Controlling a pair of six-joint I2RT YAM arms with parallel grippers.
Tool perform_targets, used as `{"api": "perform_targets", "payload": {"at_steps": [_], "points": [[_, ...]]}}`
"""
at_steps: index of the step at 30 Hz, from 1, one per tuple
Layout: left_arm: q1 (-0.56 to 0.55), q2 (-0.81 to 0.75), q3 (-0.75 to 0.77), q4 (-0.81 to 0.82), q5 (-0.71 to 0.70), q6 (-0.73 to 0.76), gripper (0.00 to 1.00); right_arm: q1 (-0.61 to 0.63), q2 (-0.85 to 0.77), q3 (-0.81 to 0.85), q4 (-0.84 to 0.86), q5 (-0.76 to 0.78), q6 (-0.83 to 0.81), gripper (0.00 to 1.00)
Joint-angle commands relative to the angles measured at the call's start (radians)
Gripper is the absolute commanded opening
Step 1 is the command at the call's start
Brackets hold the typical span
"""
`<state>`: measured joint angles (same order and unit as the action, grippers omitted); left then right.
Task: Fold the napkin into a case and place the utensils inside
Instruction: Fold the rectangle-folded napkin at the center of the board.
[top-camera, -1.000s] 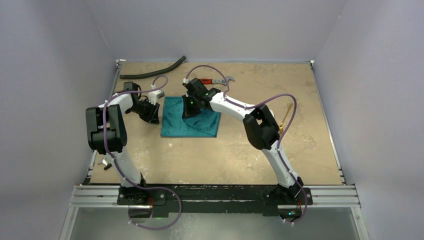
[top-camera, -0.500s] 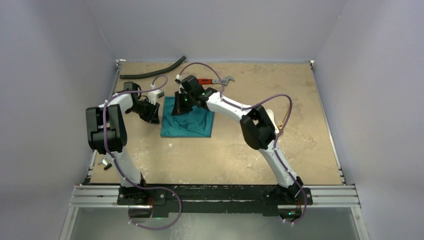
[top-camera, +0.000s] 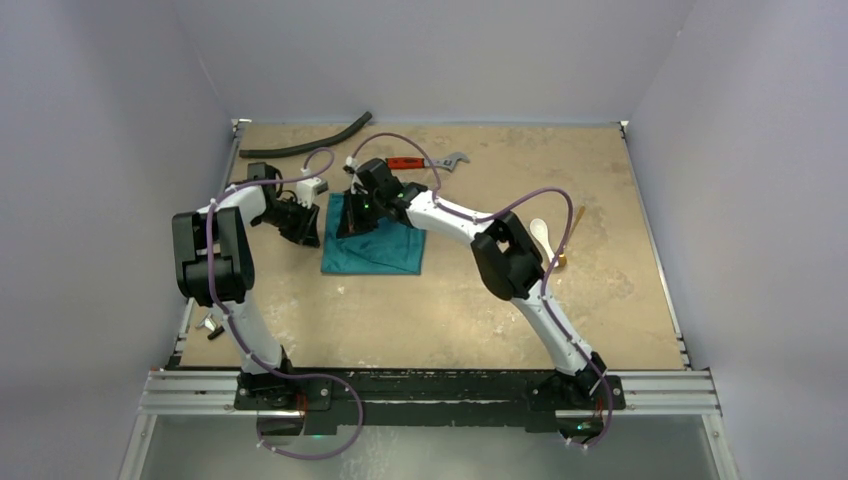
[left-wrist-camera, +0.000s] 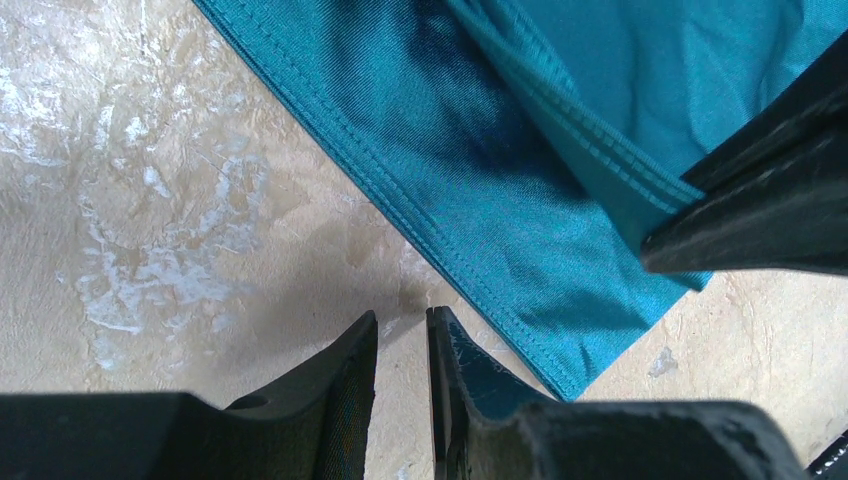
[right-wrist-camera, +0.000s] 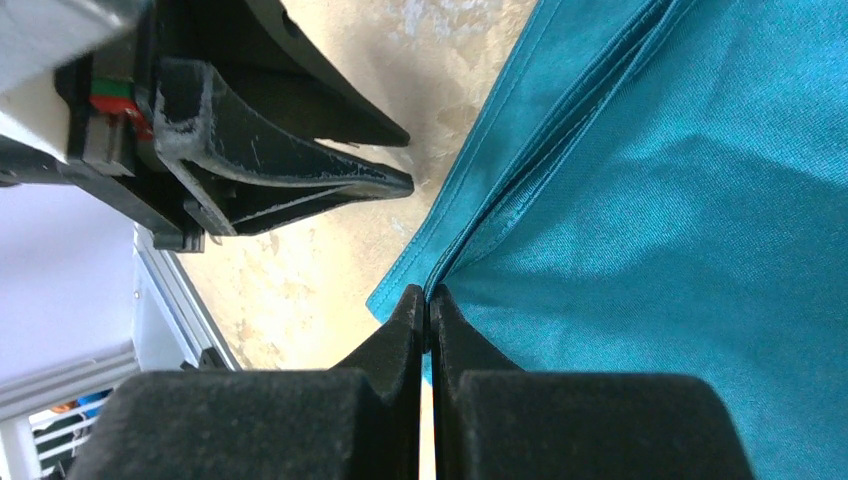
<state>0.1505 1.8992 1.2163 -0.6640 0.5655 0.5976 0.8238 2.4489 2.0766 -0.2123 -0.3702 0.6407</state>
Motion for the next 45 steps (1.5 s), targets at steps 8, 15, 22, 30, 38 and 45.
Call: {"api": "perform_targets", "payload": {"at_steps": [8, 15, 22, 30, 38, 45], "points": [[-0.002, 0.057, 0.001, -0.016, -0.016, -0.005, 0.24, 0.032, -0.051, -0.112, 0.077, -0.017, -0.002, 0.0], [-0.002, 0.06, 0.011, -0.02, -0.011, -0.013, 0.24, 0.031, -0.06, -0.146, 0.091, -0.026, -0.017, 0.0], [-0.002, 0.063, 0.019, -0.025, -0.007, -0.017, 0.23, 0.032, -0.058, -0.075, 0.104, -0.046, -0.006, 0.0], [-0.002, 0.06, 0.015, -0.025, -0.01, -0.012, 0.22, 0.034, -0.111, -0.069, 0.208, -0.06, 0.053, 0.0], [-0.002, 0.053, 0.021, -0.025, -0.01, -0.016, 0.22, 0.042, -0.12, -0.229, 0.199, -0.043, 0.037, 0.0], [-0.002, 0.043, 0.042, -0.04, -0.016, -0.019, 0.23, 0.043, -0.113, -0.187, 0.145, -0.053, 0.019, 0.5]]}}
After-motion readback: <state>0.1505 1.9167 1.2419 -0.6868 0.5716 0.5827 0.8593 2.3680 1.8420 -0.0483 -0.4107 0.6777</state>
